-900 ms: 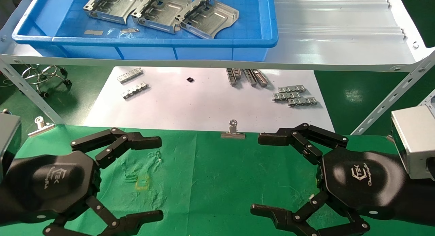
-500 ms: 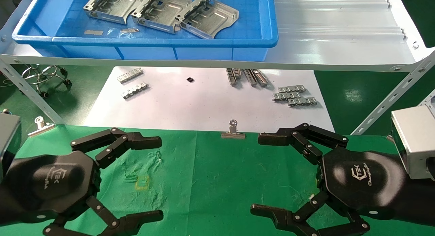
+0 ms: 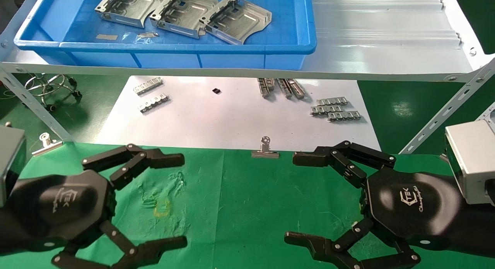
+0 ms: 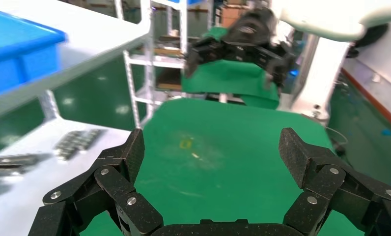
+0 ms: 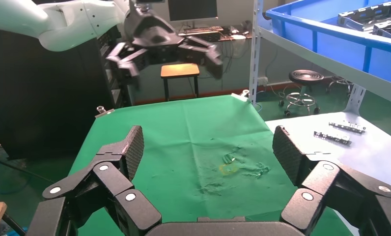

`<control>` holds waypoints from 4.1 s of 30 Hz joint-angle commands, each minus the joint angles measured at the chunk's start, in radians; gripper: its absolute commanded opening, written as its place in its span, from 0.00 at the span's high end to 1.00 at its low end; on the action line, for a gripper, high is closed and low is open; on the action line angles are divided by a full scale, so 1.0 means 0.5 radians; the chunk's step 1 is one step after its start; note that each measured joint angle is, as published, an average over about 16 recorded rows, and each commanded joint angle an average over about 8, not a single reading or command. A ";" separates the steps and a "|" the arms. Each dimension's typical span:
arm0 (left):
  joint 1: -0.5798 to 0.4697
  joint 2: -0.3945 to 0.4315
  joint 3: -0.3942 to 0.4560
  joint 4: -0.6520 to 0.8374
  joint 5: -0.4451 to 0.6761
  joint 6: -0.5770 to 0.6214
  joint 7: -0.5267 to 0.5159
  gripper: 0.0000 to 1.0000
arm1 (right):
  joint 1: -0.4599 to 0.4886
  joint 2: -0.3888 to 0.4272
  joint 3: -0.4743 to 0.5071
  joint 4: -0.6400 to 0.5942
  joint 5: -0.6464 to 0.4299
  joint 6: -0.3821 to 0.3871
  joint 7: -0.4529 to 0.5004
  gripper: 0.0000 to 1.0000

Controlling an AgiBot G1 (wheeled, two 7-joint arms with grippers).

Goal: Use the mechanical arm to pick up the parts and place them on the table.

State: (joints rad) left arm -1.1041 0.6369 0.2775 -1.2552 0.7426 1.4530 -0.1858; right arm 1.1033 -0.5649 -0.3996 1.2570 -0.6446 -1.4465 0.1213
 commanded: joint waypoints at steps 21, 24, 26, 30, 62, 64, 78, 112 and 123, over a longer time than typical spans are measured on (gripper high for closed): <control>-0.758 0.385 0.120 0.681 0.401 -0.486 -0.029 0.00 | 0.000 0.000 0.000 0.000 0.000 0.000 0.000 1.00; -0.907 0.402 0.169 0.812 0.522 -0.561 -0.073 0.00 | 0.000 0.000 0.000 0.000 0.000 0.000 0.000 1.00; -1.011 0.413 0.212 0.903 0.621 -0.621 -0.115 0.00 | 0.000 0.000 0.000 0.000 0.000 0.000 0.000 1.00; -1.213 0.442 0.300 1.088 0.816 -0.730 -0.188 0.00 | 0.000 0.000 0.000 0.000 0.000 0.000 0.000 1.00; -1.810 0.859 0.439 2.351 1.145 -1.170 0.307 1.00 | 0.000 0.000 -0.001 0.000 0.000 0.000 0.000 1.00; -1.814 0.873 0.440 2.376 1.148 -1.192 0.330 1.00 | 0.000 0.000 -0.001 0.000 0.000 0.000 0.000 1.00; -1.817 0.927 0.442 2.466 1.154 -1.323 0.440 1.00 | 0.000 0.000 -0.001 0.000 0.000 0.000 0.000 1.00; -1.850 0.866 0.334 2.389 0.999 -1.235 0.628 1.00 | 0.000 0.000 -0.001 0.000 0.001 0.000 0.000 1.00; -1.761 0.640 0.243 2.219 0.828 -0.283 0.915 1.00 | 0.000 0.000 -0.001 0.000 0.001 0.000 0.000 1.00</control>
State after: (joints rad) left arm -1.9866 0.9628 0.4041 -0.1369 1.1632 1.2931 0.2631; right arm 1.1035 -0.5648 -0.4001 1.2569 -0.6443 -1.4464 0.1211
